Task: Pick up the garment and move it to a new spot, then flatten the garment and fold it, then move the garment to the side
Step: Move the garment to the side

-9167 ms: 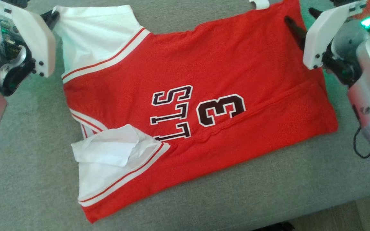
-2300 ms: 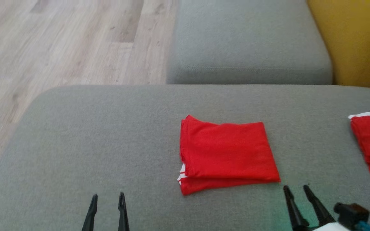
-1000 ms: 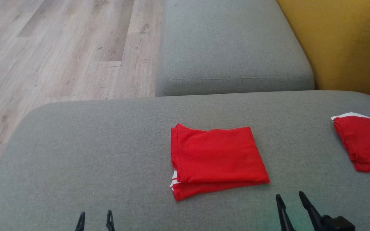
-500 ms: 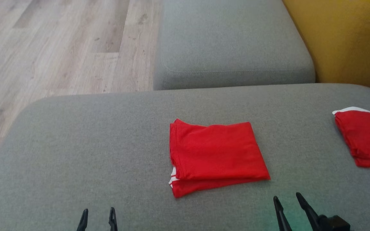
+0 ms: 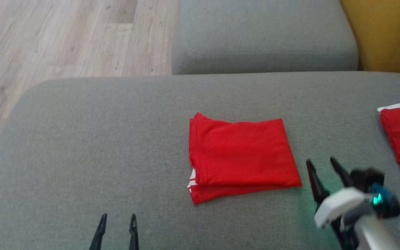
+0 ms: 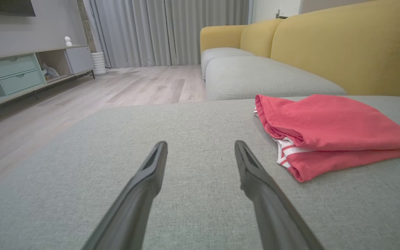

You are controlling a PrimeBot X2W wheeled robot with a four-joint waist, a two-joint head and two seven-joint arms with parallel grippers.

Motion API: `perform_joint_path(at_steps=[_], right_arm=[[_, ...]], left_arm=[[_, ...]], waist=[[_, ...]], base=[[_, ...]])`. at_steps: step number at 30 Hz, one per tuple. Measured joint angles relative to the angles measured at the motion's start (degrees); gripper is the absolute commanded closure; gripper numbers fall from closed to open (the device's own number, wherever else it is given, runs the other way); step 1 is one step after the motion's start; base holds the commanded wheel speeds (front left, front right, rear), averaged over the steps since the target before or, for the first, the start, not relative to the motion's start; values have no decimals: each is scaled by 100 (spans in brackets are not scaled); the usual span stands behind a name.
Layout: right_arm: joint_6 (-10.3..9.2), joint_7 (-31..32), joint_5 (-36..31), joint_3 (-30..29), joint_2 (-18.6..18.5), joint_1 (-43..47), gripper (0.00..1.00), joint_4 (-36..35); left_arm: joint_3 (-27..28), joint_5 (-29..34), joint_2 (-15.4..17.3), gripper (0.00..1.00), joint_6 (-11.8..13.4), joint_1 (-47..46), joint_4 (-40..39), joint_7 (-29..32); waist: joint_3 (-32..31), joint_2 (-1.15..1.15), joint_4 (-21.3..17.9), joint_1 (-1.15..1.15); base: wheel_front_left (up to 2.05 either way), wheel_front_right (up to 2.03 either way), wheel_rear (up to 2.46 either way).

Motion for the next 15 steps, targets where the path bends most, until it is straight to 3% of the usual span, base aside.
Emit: perform_joint_path(at_steps=[6, 15], right_arm=[[0, 575, 281, 121, -230, -855, 0, 641], [0, 1182, 1047, 1033, -389, -1423, 0, 1252]], left_arm=[[-196, 1, -2, 0, -3, -137, -30, 0], [-421, -16, -9, 0, 62, -538, -64, 0]], waist=[[258, 0, 132, 0], [778, 0, 287, 0]], base=[[0, 0, 0], [0, 0, 0]])
